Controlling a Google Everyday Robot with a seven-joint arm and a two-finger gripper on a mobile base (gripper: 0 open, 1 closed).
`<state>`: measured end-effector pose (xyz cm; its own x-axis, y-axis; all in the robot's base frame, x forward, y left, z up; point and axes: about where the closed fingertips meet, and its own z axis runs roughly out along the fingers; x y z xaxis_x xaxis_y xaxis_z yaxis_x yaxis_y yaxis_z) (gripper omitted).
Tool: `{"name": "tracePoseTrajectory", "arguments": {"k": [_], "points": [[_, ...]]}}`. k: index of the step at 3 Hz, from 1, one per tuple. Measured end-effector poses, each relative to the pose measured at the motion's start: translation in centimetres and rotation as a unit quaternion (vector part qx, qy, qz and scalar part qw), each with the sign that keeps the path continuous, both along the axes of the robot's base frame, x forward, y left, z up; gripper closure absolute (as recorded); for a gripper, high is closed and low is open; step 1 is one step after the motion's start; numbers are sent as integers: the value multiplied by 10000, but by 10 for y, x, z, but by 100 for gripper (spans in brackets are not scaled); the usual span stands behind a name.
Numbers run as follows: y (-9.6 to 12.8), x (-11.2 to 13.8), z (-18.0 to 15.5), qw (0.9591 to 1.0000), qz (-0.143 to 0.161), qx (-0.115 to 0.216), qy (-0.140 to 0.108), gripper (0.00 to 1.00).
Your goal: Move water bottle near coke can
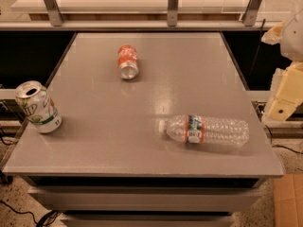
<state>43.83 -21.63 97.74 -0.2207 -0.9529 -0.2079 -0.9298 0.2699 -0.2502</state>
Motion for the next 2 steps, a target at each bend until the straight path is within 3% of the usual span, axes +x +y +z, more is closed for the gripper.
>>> {"name": "tracePoseTrajectory", "arguments": {"k": [1,2], "points": [[3,-1,1,10000,33,18,-12,0],[18,-7,-4,9996,280,53,32,0]]}}
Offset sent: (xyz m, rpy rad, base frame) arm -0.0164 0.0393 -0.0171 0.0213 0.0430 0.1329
